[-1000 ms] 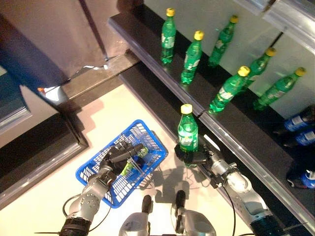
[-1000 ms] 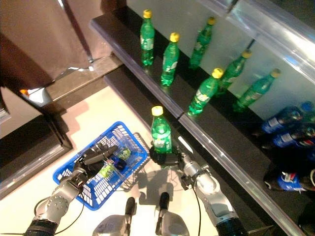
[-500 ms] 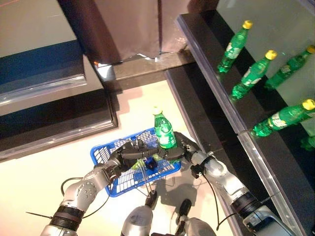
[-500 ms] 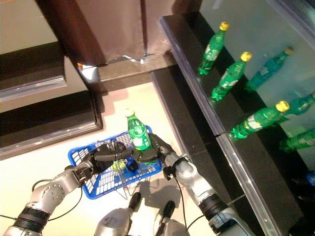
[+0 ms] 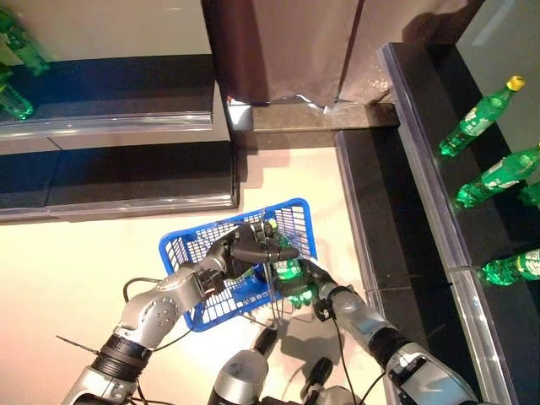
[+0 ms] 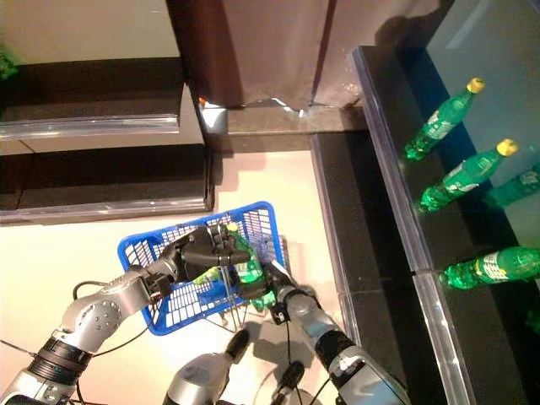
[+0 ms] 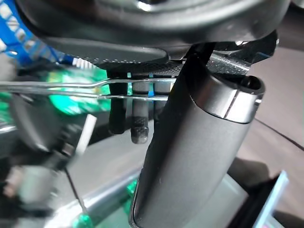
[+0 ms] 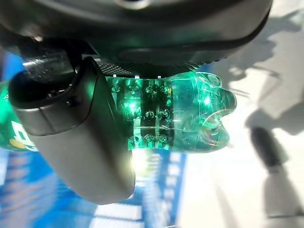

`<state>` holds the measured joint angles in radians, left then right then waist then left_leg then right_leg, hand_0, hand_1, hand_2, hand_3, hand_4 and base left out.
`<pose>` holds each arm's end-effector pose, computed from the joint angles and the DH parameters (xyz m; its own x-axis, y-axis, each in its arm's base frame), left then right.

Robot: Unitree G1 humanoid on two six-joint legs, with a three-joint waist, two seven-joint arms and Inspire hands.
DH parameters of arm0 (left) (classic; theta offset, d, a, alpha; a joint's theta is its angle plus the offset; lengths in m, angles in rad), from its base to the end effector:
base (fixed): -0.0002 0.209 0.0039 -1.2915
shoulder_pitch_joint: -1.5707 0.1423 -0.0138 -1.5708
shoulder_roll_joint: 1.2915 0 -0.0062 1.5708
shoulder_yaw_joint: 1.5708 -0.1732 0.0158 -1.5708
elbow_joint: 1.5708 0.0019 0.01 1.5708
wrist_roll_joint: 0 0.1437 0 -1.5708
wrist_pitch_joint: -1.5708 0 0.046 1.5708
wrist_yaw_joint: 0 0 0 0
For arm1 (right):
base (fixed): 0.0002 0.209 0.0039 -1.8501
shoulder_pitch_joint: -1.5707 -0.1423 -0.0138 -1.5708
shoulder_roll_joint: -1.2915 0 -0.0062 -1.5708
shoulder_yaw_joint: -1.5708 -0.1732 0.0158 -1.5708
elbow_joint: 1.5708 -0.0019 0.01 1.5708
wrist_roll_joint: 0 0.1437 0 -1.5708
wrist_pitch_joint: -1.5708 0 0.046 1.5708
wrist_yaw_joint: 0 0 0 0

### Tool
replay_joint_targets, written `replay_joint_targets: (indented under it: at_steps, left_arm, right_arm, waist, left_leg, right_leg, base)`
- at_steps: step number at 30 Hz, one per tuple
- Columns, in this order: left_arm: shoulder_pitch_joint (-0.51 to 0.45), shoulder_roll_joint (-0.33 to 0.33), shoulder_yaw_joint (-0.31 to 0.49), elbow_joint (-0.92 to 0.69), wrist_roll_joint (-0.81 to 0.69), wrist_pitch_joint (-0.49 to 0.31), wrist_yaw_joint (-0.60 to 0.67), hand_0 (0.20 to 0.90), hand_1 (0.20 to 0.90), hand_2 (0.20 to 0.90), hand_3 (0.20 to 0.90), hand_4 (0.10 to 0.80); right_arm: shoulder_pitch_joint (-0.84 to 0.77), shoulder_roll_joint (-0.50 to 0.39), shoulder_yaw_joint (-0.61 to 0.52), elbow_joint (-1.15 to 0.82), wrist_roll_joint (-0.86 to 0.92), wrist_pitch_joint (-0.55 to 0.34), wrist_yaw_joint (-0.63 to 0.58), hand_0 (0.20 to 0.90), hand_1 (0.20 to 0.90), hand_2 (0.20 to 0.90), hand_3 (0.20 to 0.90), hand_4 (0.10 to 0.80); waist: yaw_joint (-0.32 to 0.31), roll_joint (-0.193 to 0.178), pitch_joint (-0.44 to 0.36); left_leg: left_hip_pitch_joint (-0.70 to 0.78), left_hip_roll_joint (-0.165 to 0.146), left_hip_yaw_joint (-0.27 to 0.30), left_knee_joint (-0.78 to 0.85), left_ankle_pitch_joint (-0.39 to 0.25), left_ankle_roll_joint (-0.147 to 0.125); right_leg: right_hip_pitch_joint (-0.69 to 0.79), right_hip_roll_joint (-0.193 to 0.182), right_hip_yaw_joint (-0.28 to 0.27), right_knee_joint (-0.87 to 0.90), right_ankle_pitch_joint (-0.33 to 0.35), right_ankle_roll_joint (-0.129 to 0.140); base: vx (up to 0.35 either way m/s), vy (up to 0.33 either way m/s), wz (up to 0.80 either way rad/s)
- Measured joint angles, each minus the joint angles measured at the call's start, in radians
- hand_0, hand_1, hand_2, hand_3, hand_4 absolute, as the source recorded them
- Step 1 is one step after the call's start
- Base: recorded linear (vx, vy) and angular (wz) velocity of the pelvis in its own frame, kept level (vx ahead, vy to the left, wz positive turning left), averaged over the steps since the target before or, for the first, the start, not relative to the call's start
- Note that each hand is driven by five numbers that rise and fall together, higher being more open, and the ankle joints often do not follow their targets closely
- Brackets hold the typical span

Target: Pick up the drink and place into the basket.

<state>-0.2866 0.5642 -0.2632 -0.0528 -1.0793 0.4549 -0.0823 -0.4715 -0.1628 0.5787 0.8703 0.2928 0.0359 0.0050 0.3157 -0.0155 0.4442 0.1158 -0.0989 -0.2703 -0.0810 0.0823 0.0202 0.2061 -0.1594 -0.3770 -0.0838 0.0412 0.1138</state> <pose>0.2451 0.1691 0.1073 0.8032 -0.5607 -0.2013 0.4321 0.7809 -0.4510 0.2508 -0.1073 -0.0145 0.7899 0.3055 -0.5317 -0.4387 0.8874 -0.1418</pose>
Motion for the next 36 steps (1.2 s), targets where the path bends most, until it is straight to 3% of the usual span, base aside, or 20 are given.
replay_joint_targets:
  at_steps: [15,26,36]
  left_arm:
    - [-0.020,-0.014,-0.027,-0.020,-0.068,0.005,0.005,0.300,0.300,0.300,0.200,0.100]
    - [-0.021,-0.041,-0.039,-0.020,-0.067,0.062,0.005,0.300,0.300,0.300,0.200,0.100]
    - [-0.027,-0.045,-0.084,-0.020,-0.040,0.095,0.005,0.300,0.300,0.300,0.200,0.100]
  right_arm:
    - [-0.062,0.001,0.022,0.083,-0.096,0.002,-0.046,0.300,0.300,0.300,0.200,0.100]
    - [-0.156,0.012,0.032,0.085,-0.107,0.141,-0.047,0.300,0.300,0.300,0.200,0.100]
    - [-0.291,-0.060,0.149,-0.005,-0.477,0.197,0.014,0.300,0.300,0.300,0.200,0.100]
  waist:
    - [0.029,0.000,0.000]
    - [0.050,0.000,0.000]
    - [0.073,0.000,0.000]
  left_leg:
    - [0.004,-0.012,-0.020,0.001,0.001,0.001]
    - [-0.002,-0.015,-0.027,0.013,0.001,0.001]
    - [-0.015,-0.022,-0.045,0.031,0.001,0.001]
  right_leg:
    - [0.018,-0.008,-0.029,0.000,-0.002,0.002]
    - [0.022,-0.008,-0.031,0.000,-0.003,0.005]
    - [0.028,-0.009,-0.033,0.000,-0.007,0.009]
  base:
    - [0.010,0.010,0.06]
    - [0.009,0.003,0.02]
    - [0.008,0.000,0.06]
